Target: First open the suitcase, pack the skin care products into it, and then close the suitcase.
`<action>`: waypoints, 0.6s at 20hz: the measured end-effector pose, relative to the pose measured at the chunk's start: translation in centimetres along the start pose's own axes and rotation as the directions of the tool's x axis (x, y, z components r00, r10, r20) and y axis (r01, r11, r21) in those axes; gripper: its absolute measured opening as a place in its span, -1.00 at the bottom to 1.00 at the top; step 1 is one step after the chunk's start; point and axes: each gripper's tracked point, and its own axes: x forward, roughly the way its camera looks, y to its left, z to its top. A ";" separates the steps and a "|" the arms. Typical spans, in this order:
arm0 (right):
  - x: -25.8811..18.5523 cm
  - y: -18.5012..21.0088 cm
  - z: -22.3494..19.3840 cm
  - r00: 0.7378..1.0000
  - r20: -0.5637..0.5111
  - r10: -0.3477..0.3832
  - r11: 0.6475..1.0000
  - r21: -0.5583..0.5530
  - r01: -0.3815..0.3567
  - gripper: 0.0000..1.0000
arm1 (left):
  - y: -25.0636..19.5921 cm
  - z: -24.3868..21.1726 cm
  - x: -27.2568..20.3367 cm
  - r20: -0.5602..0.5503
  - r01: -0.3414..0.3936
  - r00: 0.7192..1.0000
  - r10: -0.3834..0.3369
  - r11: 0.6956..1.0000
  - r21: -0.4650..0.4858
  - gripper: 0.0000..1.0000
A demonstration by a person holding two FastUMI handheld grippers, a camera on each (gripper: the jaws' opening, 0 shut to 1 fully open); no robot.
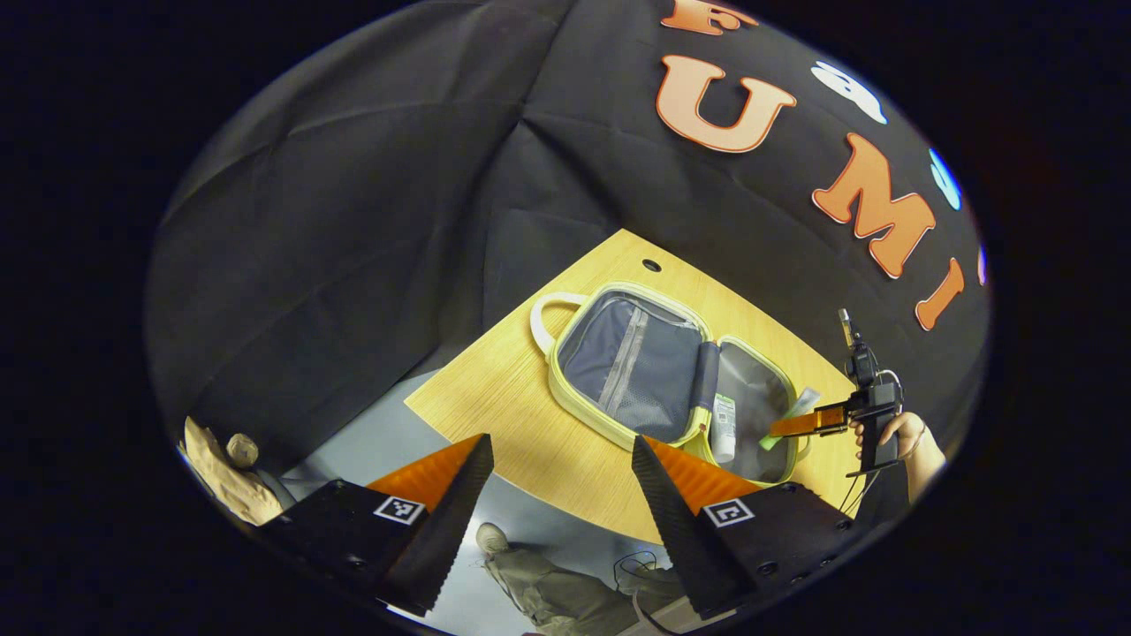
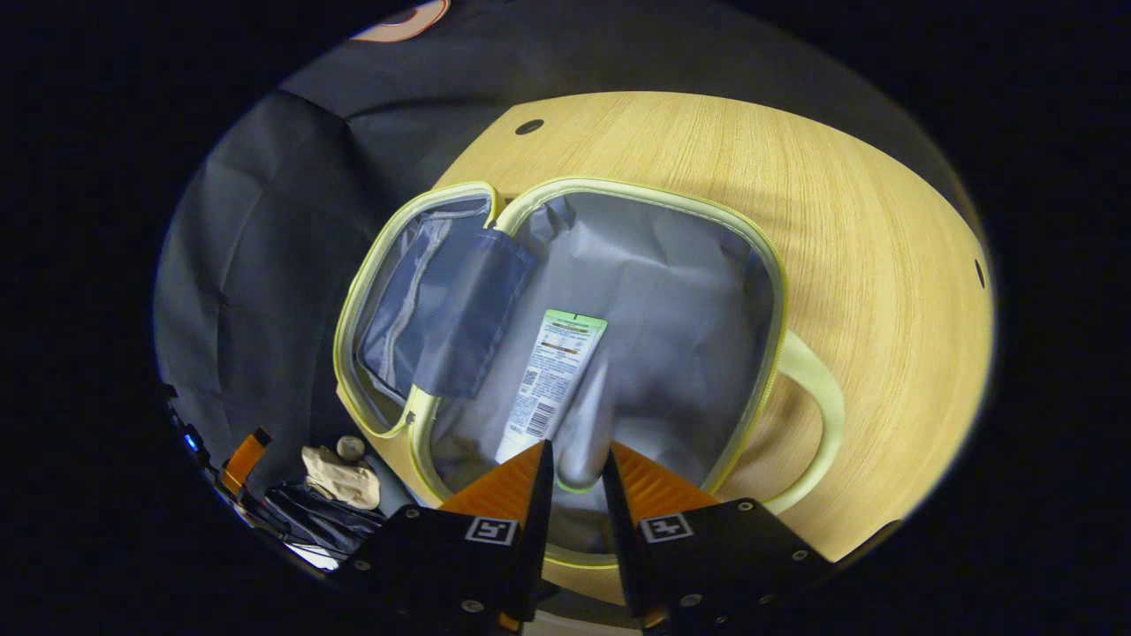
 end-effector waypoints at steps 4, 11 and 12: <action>-1.4 0.9 0.4 0.999 0.047 0.016 1.000 -0.009 -0.015 0.91 | 0.2 1.0 1.8 0.007 0.031 1.000 -0.031 0.999 -0.031 0.96; -5.3 2.9 1.1 0.983 0.185 0.003 0.999 0.031 -0.009 0.92 | 3.1 6.4 11.0 -0.028 0.147 0.987 -0.156 0.968 -0.201 0.96; -5.9 3.4 1.2 0.979 0.204 0.008 0.998 0.055 -0.020 0.92 | 3.4 7.3 12.4 -0.033 0.175 0.982 -0.187 0.958 -0.226 0.96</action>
